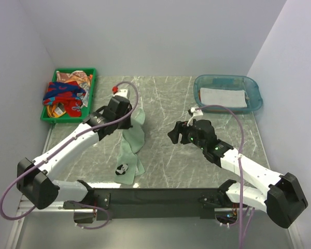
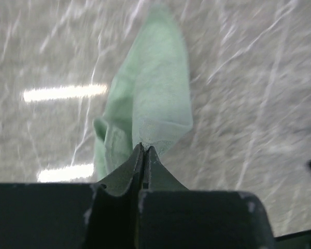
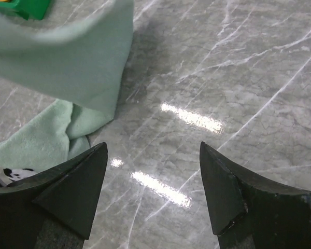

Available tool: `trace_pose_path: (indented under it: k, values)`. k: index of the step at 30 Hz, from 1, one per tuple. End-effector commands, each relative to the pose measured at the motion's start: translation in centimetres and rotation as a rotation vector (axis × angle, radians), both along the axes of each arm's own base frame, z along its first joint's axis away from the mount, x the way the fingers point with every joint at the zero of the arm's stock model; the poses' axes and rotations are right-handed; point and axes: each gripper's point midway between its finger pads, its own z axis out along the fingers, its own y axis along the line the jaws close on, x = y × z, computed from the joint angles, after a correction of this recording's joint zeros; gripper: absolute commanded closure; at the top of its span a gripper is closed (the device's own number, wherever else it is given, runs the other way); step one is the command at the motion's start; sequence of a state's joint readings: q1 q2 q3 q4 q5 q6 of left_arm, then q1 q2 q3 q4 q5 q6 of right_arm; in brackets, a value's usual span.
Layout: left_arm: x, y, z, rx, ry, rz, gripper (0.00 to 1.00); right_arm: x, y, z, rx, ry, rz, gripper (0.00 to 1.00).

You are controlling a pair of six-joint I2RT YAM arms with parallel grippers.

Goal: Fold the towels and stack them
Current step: Flatten out the crumpled towel

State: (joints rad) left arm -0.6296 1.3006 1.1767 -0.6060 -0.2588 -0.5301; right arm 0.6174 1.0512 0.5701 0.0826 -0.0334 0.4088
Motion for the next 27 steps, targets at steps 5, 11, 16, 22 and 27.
trace_pose_path:
  k: [5,11,16,22,27]
  values:
    - [1.1,-2.5,1.6,-0.137,0.003,0.004,0.99,0.4,-1.4,1.7,0.044,-0.049,-0.096,0.23]
    - [4.4,-12.6,4.3,-0.399,0.047,-0.118,0.99,0.2,-5.5,3.5,0.059,-0.138,-0.280,0.23]
    - [1.9,-21.7,1.7,-0.509,0.187,-0.290,0.98,-0.4,-8.9,4.0,0.077,-0.187,-0.431,0.23]
    - [-2.2,-24.3,-1.5,-0.556,0.275,-0.360,0.50,-1.6,-11.9,3.5,0.122,-0.229,-0.549,0.22]
    - [-2.3,-21.7,0.7,-0.485,0.180,-0.350,0.08,-1.6,-10.6,3.0,0.121,-0.194,-0.489,0.23]
